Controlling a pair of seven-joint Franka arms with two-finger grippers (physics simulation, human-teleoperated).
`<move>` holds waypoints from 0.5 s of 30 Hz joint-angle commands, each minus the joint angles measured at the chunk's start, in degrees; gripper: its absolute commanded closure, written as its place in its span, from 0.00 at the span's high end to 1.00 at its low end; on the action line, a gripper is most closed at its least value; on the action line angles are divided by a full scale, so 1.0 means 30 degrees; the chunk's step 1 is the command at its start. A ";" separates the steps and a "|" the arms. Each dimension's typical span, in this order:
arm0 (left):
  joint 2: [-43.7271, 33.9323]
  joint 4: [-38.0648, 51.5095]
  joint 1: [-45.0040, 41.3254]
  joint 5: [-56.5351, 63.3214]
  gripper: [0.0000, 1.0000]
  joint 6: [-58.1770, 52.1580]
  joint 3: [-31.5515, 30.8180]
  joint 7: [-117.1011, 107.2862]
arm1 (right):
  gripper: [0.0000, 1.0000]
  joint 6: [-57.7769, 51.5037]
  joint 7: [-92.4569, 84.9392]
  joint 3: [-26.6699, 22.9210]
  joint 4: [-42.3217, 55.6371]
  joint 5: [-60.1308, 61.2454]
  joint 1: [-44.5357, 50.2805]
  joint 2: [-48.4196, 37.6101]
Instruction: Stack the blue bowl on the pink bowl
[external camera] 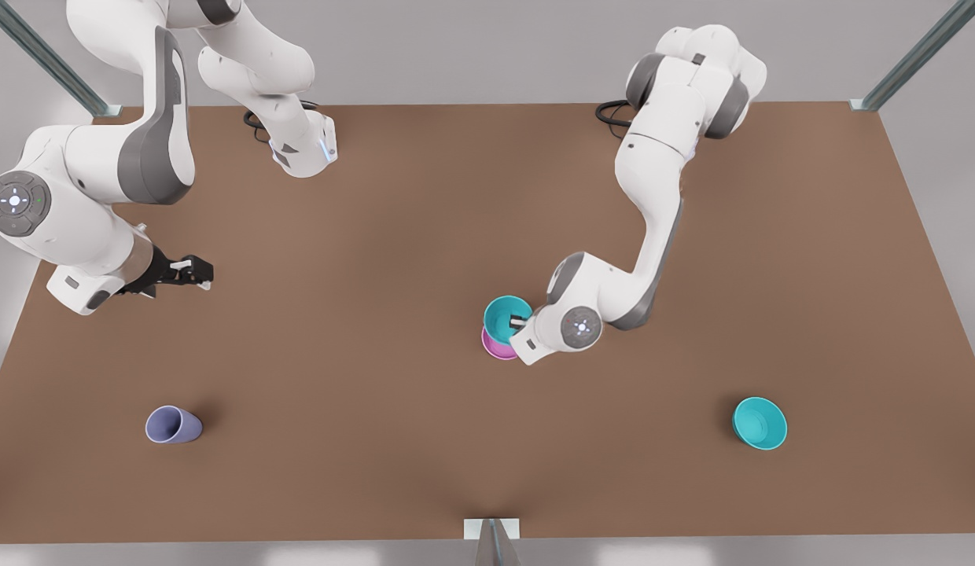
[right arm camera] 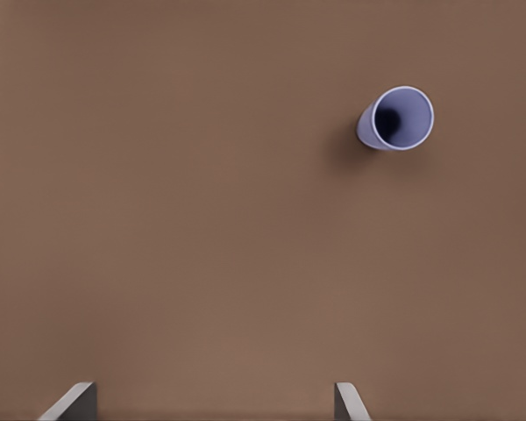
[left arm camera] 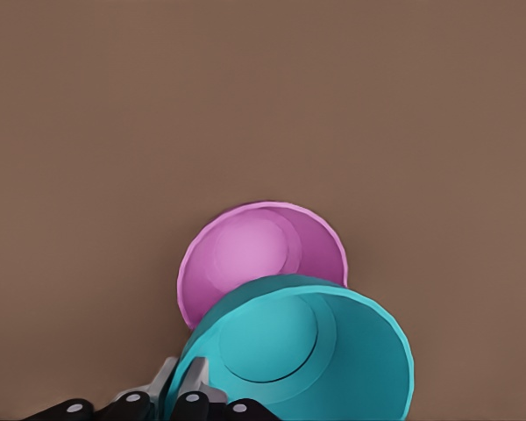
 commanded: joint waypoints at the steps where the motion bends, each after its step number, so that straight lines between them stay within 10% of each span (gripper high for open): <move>1: 0.0481 0.0391 0.0048 -0.0318 0.21 0.0257 -0.0125 -0.7819 | 1.00 -0.0020 -0.1329 0.0008 0.0009 0.0012 0.0005 -0.0030; 13: 0.0658 0.0274 0.0341 -0.0348 0.21 0.0846 -0.0184 -0.7672 | 1.00 0.0010 -0.1270 0.0066 0.0009 0.0012 0.0034 0.0116; 14: 0.0658 0.0274 0.0341 -0.0348 0.72 0.0817 -0.0184 -0.7643 | 1.00 0.0010 -0.1270 0.0066 0.0009 0.0012 0.0034 0.0116; 15: 0.0658 0.0274 0.0341 -0.0260 1.00 0.0729 -0.0184 -0.7176 | 1.00 0.0010 -0.1270 0.0066 0.0009 0.0012 0.0034 0.0116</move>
